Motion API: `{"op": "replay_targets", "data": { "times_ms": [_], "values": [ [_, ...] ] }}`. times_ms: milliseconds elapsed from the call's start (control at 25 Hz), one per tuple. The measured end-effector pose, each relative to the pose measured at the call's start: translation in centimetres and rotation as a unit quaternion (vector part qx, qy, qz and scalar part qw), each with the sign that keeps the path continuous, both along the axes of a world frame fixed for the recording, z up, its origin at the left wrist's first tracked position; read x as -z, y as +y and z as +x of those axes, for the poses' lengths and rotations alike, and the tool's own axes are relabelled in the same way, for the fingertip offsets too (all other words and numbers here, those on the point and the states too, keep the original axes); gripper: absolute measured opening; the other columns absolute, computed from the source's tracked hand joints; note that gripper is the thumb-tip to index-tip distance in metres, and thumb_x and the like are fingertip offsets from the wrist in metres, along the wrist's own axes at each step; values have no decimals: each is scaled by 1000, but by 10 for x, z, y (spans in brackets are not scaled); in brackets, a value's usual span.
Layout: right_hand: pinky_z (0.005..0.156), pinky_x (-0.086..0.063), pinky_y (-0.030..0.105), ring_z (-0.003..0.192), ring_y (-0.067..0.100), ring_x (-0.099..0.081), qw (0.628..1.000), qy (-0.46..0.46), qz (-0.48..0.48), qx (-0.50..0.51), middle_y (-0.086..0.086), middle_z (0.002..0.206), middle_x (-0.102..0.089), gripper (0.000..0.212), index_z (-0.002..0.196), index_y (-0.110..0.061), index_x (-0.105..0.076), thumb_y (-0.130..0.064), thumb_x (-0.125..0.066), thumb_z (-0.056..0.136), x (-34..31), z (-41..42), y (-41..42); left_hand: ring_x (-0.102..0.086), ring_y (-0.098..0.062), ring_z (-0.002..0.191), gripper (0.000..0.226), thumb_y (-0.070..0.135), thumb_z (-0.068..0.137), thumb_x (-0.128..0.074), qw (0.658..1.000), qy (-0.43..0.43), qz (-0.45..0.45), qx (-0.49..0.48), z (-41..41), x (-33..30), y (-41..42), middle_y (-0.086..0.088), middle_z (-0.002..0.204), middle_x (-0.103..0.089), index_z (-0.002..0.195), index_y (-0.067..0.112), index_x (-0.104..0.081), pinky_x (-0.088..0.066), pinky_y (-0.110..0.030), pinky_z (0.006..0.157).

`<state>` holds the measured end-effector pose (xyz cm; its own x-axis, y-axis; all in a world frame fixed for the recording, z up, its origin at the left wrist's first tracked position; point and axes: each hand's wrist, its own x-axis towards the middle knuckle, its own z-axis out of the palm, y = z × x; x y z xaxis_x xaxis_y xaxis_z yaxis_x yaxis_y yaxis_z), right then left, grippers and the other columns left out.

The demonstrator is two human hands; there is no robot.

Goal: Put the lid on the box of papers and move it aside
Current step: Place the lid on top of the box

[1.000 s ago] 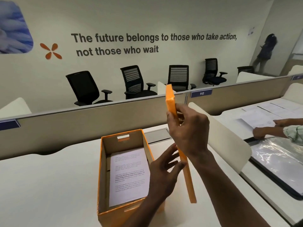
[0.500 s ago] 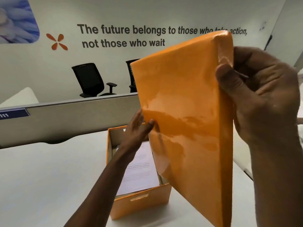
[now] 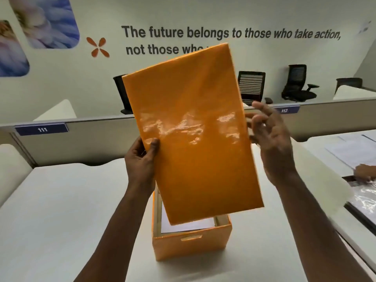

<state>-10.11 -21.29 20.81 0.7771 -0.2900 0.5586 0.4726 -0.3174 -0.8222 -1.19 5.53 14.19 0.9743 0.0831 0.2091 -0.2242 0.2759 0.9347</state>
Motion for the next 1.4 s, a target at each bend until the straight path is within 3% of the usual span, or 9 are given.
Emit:
{"op": "replay_targets", "data": {
  "times_ms": [40, 120, 280, 400, 520, 720, 1000, 1160, 1400],
  "values": [
    [73, -57, 18, 113, 8, -65, 998, 62, -22, 5, -20, 133, -59, 51, 140, -39, -46, -55, -57, 93, 28, 4, -1, -69, -28, 118, 62, 44, 83, -70, 999, 29, 6, -12, 4, 4, 3, -2, 133, -70, 139, 18, -61, -58, -53, 97],
    [78, -53, 20, 112, 10, -60, 987, 151, -49, 30, -20, 138, -51, 59, 143, -42, -41, -50, -65, 89, 83, 9, -1, -63, -35, 125, 60, 36, 90, -69, 995, 90, 34, -16, 12, 16, 5, -10, 139, -65, 143, 12, -57, -50, -61, 105],
    [94, -51, 44, 118, 13, -53, 975, 215, -26, 41, -5, 148, -50, 68, 149, -36, -42, -44, -70, 87, 147, 21, 4, -63, -35, 121, 38, 21, 96, -67, 988, 146, 36, 34, 27, 40, 21, -7, 126, -69, 133, 16, -63, -57, -46, 87],
    [94, -52, 44, 124, 23, -58, 970, 240, 22, 40, 2, 145, -56, 63, 147, -27, -50, -40, -70, 89, 173, 29, 9, -62, -35, 123, 49, 20, 93, -69, 982, 179, 22, 57, 37, 57, 33, -10, 131, -67, 140, 17, -55, -55, -49, 95],
    [97, -50, 46, 129, 33, -56, 961, 272, 23, 49, 8, 145, -55, 55, 145, -21, -52, -30, -69, 93, 191, 36, 12, -63, -30, 122, 28, 24, 92, -68, 975, 191, 80, 80, 33, 82, 30, -1, 124, -70, 120, 28, -67, -55, -40, 84],
    [102, -47, 48, 128, 33, -55, 951, 307, -12, 39, 7, 148, -52, 55, 146, -19, -51, -26, -68, 95, 211, 41, 1, -61, -29, 126, 71, 46, 77, -72, 965, 181, 134, 132, 11, 120, 14, -2, 140, -64, 144, 27, -54, -47, -57, 108],
    [102, -47, 52, 128, 36, -55, 947, 319, -36, 21, 11, 148, -52, 51, 145, -17, -52, -22, -66, 96, 223, 60, -11, -51, -35, 138, 93, 57, 74, -69, 959, 198, 186, 74, 14, 117, 4, -6, 154, -50, 154, 23, -38, -43, -58, 113],
    [102, -47, 49, 129, 35, -55, 947, 318, -49, 5, 10, 149, -51, 52, 146, -17, -52, -23, -65, 96, 225, 72, 1, -44, -36, 144, 84, 45, 90, -71, 953, 222, 202, 45, 19, 130, 17, -7, 162, -39, 159, 24, -28, -40, -55, 113],
    [104, -45, 49, 132, 35, -52, 947, 320, -29, 1, 9, 151, -49, 53, 147, -18, -51, -22, -65, 97, 223, 85, 8, -46, -35, 142, 84, 48, 89, -70, 949, 212, 231, 44, 33, 128, 24, -7, 161, -41, 159, 23, -29, -41, -59, 115]
  ]
}}
